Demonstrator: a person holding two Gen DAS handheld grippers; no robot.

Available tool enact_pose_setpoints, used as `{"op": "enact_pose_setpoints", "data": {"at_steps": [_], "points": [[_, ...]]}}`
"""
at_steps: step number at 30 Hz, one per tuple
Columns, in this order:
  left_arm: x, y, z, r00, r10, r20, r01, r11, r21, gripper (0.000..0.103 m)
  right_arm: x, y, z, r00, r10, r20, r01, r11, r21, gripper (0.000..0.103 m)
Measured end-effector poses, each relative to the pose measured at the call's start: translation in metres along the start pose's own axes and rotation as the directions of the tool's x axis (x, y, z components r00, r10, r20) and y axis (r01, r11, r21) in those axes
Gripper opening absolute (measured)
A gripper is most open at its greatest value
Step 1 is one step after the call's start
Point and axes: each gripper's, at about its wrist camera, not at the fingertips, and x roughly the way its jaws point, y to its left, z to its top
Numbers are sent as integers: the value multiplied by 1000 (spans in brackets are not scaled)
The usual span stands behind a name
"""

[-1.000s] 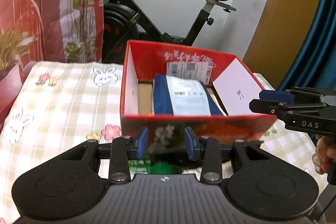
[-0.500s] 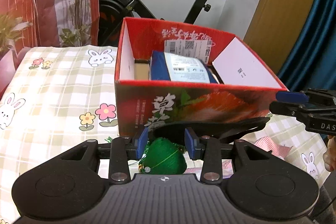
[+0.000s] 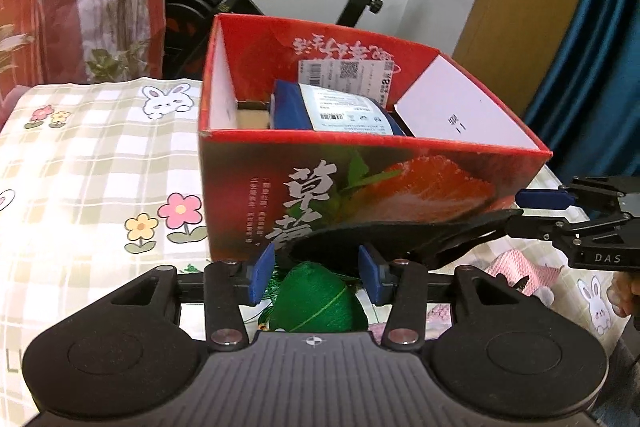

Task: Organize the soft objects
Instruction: 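Open the left gripper and move toward the green plush, then grasp the black strap beside the box with the left gripper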

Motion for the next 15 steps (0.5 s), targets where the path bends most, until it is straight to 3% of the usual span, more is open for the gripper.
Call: {"op": "enact_pose_setpoints", "data": {"at_steps": [12, 14, 15], "points": [[17, 2, 2, 1000, -26, -9, 26, 1000, 12, 48, 16, -17, -14, 1000, 16, -25, -15, 999, 40, 40], [19, 0, 2, 1000, -27, -12, 28, 999, 20, 45, 18, -17, -15, 999, 17, -30, -16, 999, 41, 39], [19, -1, 2, 1000, -22, -16, 23, 999, 27, 37, 18, -17, -16, 999, 20, -30, -19, 999, 42, 37]]}}
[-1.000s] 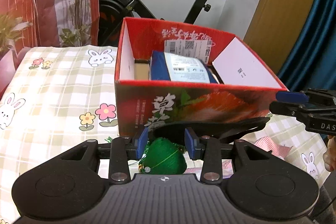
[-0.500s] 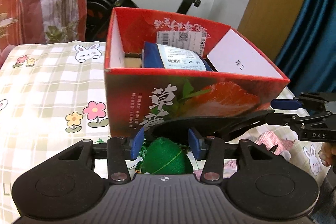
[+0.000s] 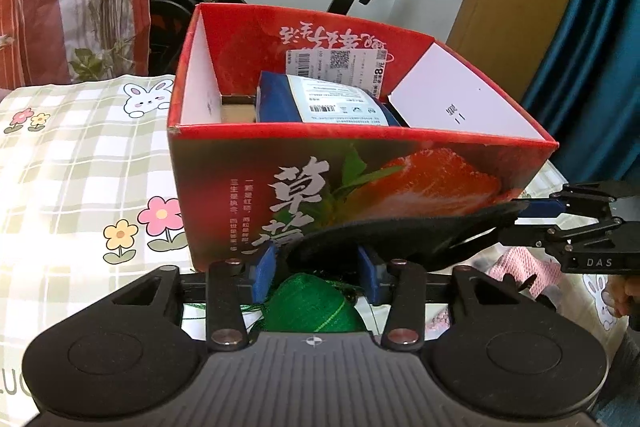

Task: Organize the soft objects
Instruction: 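Grasp the black strap beside the box with the left gripper, then lift the black strap and lower it into the red box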

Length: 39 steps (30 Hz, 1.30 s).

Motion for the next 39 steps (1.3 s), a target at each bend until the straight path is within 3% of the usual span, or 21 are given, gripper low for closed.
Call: {"op": "enact_pose_setpoints", "data": {"at_steps": [1, 2, 8, 22, 30, 39], "points": [[1, -1, 0, 1000, 9, -4, -9, 1000, 7, 26, 0, 0, 0, 1000, 1, 0, -1, 1000, 0, 33], [1, -2, -1, 1000, 22, -9, -22, 1000, 13, 21, 1, 0, 0, 1000, -2, -2, 2, 1000, -1, 28], [-13, 0, -2, 1000, 4, 23, -3, 1000, -29, 10, -7, 0, 1, 1000, -9, 4, 9, 1000, 5, 10], [-75, -23, 13, 982, 20, 186, -20, 1000, -1, 5, -63, 18, 27, 992, -19, 129, 24, 999, -36, 7], [-115, -30, 33, 953, 42, 299, -42, 999, -8, 5, -104, 34, 63, 971, -23, 236, 46, 995, -92, 7], [-132, -26, 63, 921, 69, 382, -57, 997, -43, 4, -120, 36, 105, 951, -38, 306, 78, 990, -120, 7]]}}
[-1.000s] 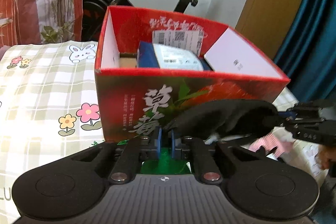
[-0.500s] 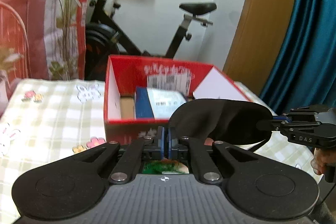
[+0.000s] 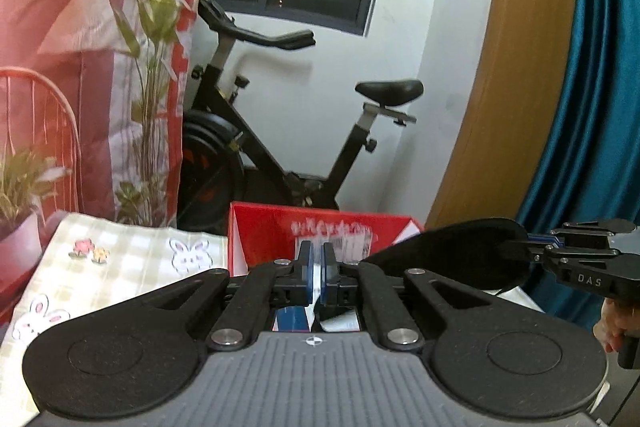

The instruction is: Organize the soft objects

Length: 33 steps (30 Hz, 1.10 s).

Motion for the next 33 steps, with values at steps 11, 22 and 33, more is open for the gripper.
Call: {"op": "enact_pose_setpoints", "data": {"at_steps": [11, 22, 33], "points": [[34, 6, -8, 997, -21, -79, 18, 999, -34, 5, 51, -21, 9, 998, -19, -54, 22, 998, 63, 7], [64, 21, -34, 981, -29, -194, 16, 998, -65, 20, 78, -35, -36, 989, -16, -150, 35, 991, 127, 7], [85, 25, -23, 980, 32, -195, -46, 997, -67, 30, 135, -39, -42, 967, 18, -253, 29, 983, 180, 7]]}}
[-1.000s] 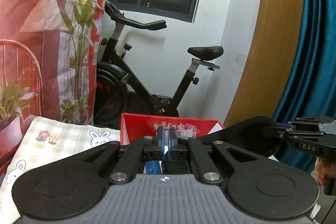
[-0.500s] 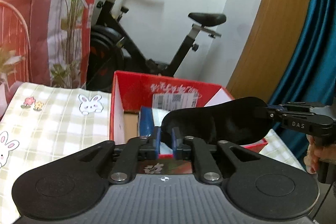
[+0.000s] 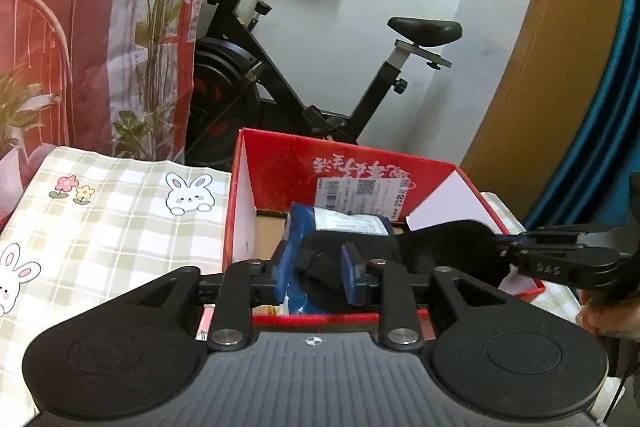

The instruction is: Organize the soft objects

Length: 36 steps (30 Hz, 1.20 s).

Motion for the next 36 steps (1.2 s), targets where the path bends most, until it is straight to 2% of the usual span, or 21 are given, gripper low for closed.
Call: {"op": "enact_pose_setpoints", "data": {"at_steps": [8, 10, 12, 13, 15, 17, 21, 26, 30, 36], "points": [[18, -4, 5, 1000, 10, -27, -9, 1000, 23, 32, 38, 15, 6, 997, 12, -81, -14, 1000, -22, 7], [22, -6, 4, 999, 13, -41, -11, 999, 36, 38, 41, 17, 7, 996, -8, -84, 6, 1000, -30, 9], [22, -7, 3, 999, 11, -46, -9, 999, 47, 43, 41, 20, 7, 995, -52, -79, 49, 998, -45, 15], [22, -8, 3, 999, 8, -46, -5, 999, 50, 45, 40, 19, 7, 995, -71, -72, 67, 996, -53, 22], [20, -8, 2, 999, 2, -47, 1, 998, 58, 46, 35, 18, 6, 994, -89, -57, 86, 994, -64, 27], [17, -8, 1, 999, -4, -48, 7, 998, 68, 46, 30, 16, 6, 993, -112, -45, 109, 992, -65, 40], [5, -9, 0, 999, -11, -52, 16, 996, 84, 48, 8, 12, 3, 995, -99, 3, 99, 994, -41, 58], [-19, -12, -10, 999, -13, -52, 19, 994, 112, 55, -26, 20, -5, 994, -79, 76, 82, 996, -37, 98], [-40, -12, -24, 998, -26, -58, 32, 994, 101, 64, -52, 32, -15, 991, -61, 122, 66, 997, -40, 103], [-61, -18, -55, 995, -52, -85, 60, 994, 89, 64, -82, 44, -44, 986, -54, 160, 56, 998, -7, 103]]}}
